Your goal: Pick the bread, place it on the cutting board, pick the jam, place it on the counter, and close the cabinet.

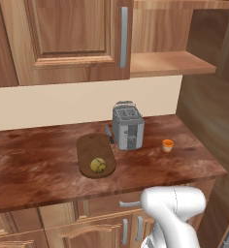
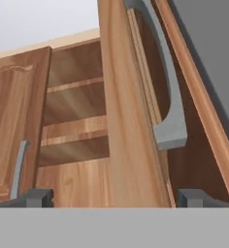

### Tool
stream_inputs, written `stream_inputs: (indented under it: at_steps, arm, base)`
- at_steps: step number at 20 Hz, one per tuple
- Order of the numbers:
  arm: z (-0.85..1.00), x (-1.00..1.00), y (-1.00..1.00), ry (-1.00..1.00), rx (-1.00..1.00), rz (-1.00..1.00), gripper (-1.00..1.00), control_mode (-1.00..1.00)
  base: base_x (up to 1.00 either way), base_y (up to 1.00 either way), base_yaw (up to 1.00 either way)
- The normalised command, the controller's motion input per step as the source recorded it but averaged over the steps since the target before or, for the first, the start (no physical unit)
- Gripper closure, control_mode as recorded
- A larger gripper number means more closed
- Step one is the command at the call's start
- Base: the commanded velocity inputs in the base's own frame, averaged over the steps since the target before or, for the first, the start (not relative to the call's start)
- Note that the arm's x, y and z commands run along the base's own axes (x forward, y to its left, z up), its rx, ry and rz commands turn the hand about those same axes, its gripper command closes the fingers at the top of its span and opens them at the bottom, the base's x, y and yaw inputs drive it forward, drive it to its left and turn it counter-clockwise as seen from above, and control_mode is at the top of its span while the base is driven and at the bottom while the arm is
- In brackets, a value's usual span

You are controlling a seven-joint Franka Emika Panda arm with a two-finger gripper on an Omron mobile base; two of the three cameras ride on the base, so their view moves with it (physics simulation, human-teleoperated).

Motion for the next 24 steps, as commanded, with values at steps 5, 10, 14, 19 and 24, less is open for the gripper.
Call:
stream_inputs:
  at_steps: [5,10,14,19,24]
  arm:
    - [0.00,0.00,0.38,-0.08,-0.01,0.15,-1.00,-1.00]
    - [0.00,0.00,0.40,-0.09,0.00,0.15,-1.00,-1.00]
    - [0.00,0.00,0.40,-0.07,0.00,0.15,-1.00,-1.00]
    - [0.00,0.00,0.42,-0.05,0.00,0.15,-1.00,-1.00]
    - [0.00,0.03,0.40,-0.02,0.00,0.13,-1.00,-1.00]
  base:
    - [0.00,0.00,0.00]
    - [0.00,0.00,0.00]
    - [0.00,0.00,0.00]
    - [0.00,0.00,0.00]
    - [0.00,0.00,0.00]
